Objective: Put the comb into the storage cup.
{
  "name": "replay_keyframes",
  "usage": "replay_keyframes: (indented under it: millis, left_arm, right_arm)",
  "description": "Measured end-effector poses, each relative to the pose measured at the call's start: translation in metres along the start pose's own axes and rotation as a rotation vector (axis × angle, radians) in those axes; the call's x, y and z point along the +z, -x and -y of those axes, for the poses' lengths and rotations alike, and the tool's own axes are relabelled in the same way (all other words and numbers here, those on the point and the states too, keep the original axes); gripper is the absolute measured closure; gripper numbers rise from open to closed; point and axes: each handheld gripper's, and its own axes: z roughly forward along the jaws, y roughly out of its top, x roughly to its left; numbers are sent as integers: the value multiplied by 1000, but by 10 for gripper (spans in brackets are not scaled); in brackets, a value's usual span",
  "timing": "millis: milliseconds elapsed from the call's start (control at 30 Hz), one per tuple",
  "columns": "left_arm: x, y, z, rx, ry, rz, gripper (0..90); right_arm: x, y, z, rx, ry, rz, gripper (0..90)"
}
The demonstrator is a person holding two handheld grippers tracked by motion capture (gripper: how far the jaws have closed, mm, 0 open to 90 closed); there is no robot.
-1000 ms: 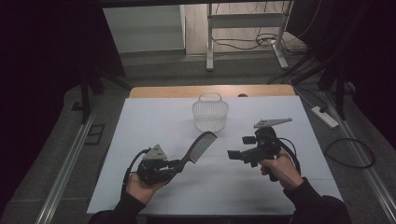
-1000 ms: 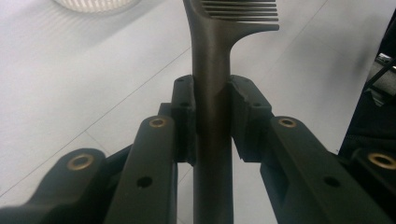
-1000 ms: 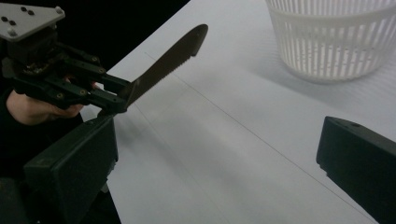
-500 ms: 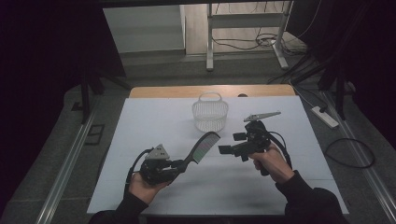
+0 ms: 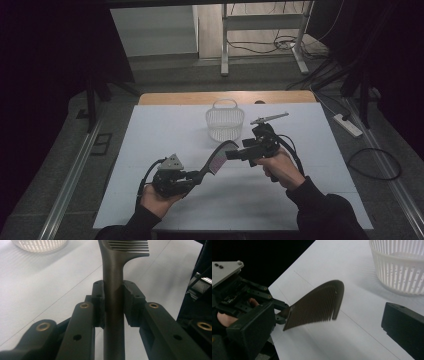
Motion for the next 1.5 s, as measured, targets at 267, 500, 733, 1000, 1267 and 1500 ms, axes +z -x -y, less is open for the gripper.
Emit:
replay_keyframes:
  millis: [267,500,733,1000,1267,1500]
  left_arm:
    - [2,2,-2,5,2,1,720]
    - [5,4,-3,9,2,4,720]
    - [7,6,-4,16,0,8,720]
    - [7,7,-3,25,-1,-6,720]
    - [6,7,-2,25,4,-26,720]
    - [6,8,-2,36,4,-33,719]
  right_arm:
    - [10,3,-7,40,-5,-21,0]
    - [18,5,-12,64,-8,-10,0]
    - [22,8,-14,90,-13,-17,0]
    - [21,11,-14,113,-10,-26,139]
    - [18,15,-13,129,-1,-78,499]
    - [16,22,-12,182,19,-133,679]
